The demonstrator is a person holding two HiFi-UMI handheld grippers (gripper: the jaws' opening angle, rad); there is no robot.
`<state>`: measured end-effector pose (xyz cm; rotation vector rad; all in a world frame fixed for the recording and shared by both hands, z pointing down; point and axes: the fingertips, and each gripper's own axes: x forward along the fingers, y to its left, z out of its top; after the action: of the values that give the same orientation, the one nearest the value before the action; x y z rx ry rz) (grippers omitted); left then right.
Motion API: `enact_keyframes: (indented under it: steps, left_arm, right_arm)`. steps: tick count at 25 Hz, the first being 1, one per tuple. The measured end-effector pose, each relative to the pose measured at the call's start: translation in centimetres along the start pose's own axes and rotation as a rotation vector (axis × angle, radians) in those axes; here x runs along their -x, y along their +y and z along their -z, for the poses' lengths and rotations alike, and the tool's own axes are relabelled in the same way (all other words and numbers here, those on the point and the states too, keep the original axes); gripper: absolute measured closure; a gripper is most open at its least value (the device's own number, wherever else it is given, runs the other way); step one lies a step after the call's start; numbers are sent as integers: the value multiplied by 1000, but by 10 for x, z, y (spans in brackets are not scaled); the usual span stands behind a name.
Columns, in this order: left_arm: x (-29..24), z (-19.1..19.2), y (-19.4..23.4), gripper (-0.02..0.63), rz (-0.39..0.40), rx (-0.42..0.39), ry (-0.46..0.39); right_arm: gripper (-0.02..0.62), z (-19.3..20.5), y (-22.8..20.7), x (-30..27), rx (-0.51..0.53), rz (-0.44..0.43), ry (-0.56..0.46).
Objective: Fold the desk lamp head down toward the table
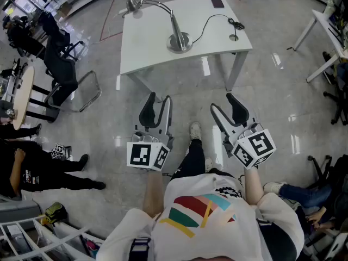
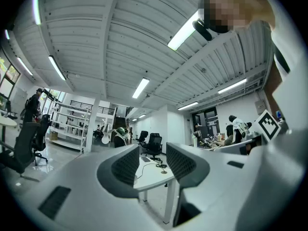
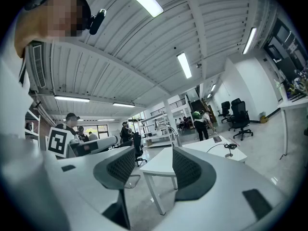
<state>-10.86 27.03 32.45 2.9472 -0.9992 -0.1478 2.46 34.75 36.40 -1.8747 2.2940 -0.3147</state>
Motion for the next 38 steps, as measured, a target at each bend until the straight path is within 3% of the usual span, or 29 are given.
enact_keyframes:
  steps: [5,8,14,18,22,30,34,38]
  left_arm:
    - [-56,11,39,405,5,23,-29]
    - [-107,14,71,405,18,22,-44]
    - [-225,-12,150,356,74,-4,-82]
    - [-279,-20,211,351,65,4,-86]
    - [-310,-28,251,351,24,-39,-93]
    - [-339,-43,282,353,-70,-153,-146]
    - [-345,-42,288,353,-94,-179,-108]
    - [-345,-46,283,354,-110,-157,-87]
  right_arm:
    - [368,0,-22,-56,34,-31,16]
    - [368,-6,-44,-104,106,-49,36]
    - [368,-54,-93,-239,153,-68,45]
    - [368,-77,-103,-320,169,-108,49]
    - [368,-81,-116,-370,154,-126,71]
    - [370,-88,-138,-433,175,-232,110]
    - [370,-103,-139,-464,220,-358,123]
    - [370,-98,-129,-485,347,-514,224]
